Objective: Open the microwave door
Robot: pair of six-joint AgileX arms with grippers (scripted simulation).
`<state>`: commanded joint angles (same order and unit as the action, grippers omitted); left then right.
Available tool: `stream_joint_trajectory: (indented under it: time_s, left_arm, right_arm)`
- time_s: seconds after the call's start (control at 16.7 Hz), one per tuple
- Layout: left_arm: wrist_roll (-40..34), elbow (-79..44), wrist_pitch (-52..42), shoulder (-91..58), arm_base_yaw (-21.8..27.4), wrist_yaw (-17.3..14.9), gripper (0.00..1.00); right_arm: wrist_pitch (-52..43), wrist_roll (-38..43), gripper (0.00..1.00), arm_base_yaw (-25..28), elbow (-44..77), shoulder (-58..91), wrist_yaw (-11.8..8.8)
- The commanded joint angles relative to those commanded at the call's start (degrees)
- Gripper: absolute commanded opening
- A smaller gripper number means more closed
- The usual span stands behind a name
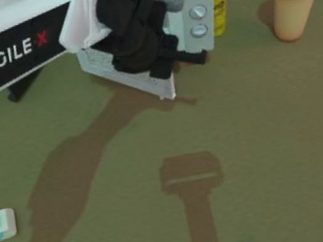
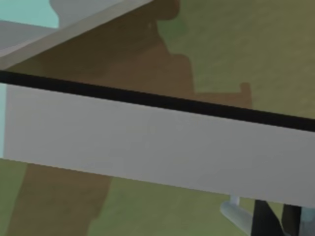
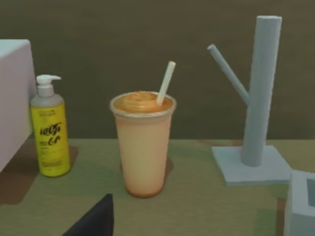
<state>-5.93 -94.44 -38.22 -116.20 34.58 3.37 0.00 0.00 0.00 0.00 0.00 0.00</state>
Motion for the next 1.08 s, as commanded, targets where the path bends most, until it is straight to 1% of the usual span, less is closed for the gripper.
stream_joint_trajectory:
  time_s: [0.18, 1.08]
  left_arm:
    - [3.0, 2.7, 1.1, 2.0, -0.8, -1.6, 0.0]
    - [3.1, 2.8, 1.2, 2.0, -0.9, -1.6, 0.0]
  right_arm:
    - [0.0, 0.0, 1.0, 0.0, 0.0, 0.0, 0.0]
    - [0.0, 0.0, 1.0, 0.0, 0.0, 0.0, 0.0]
